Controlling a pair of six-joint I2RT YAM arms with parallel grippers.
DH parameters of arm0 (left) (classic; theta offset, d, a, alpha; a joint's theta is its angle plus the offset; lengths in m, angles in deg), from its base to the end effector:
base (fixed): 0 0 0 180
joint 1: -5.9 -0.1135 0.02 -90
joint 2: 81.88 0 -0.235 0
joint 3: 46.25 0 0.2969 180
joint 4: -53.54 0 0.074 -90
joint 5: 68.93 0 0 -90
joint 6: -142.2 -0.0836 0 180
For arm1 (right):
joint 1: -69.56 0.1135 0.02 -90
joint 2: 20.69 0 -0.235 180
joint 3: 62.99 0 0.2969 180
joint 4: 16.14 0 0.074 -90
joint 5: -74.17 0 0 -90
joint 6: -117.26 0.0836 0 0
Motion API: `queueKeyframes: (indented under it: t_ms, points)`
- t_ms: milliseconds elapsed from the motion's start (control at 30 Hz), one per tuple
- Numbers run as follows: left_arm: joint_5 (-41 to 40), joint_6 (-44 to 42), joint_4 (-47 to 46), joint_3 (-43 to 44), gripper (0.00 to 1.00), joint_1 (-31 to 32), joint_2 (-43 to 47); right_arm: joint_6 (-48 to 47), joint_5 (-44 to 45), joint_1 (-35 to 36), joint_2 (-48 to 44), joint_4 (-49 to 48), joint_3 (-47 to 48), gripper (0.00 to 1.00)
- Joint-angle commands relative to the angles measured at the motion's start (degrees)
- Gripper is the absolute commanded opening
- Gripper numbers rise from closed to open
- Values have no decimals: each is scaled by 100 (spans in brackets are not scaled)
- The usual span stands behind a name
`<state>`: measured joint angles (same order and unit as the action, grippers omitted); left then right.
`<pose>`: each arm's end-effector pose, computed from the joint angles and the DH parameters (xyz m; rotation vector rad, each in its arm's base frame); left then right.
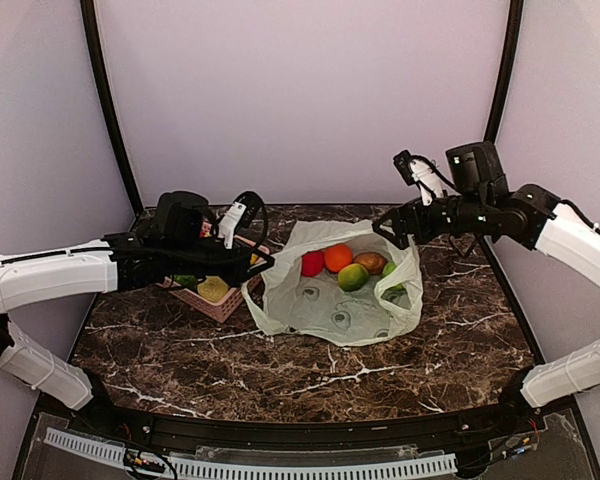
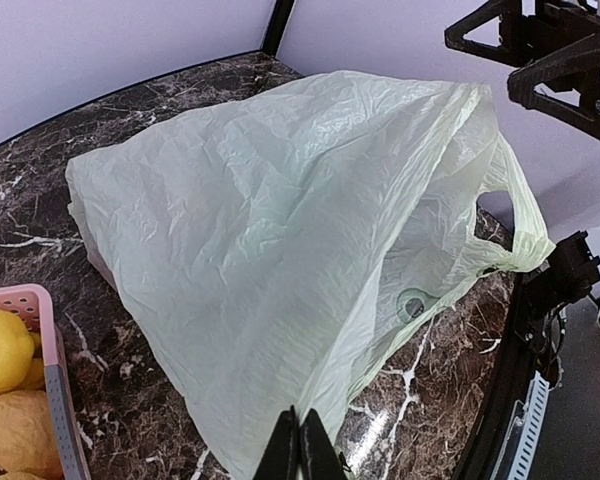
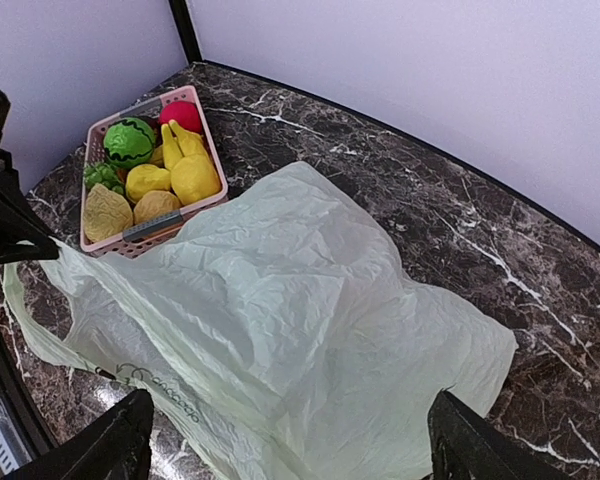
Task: Untie the knot of the plastic bag and take out the fruit
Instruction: Reach into the gripper in the takeout bag.
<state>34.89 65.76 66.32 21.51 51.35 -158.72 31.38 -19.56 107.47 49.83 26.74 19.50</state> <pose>0.2690 -0.3017 0.2377 0.7237 1.9223 -0.8978 0.2863 0.2299 0.3158 -0.6628 2.0457 0.5024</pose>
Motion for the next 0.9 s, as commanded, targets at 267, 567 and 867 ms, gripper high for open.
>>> queueKeyframes:
  t_ms: [267,567,867]
  points:
    - [-306,597,120,416,1,69,-116,268,188,1410,-480,-533,-76,91]
    - [-350,566,353,556,1,69,-81,117,767,2597,621,-524,-41,80]
    - [-363,471,568,748,1,69,-55,198,1255,2595,1553,-505,-345,66]
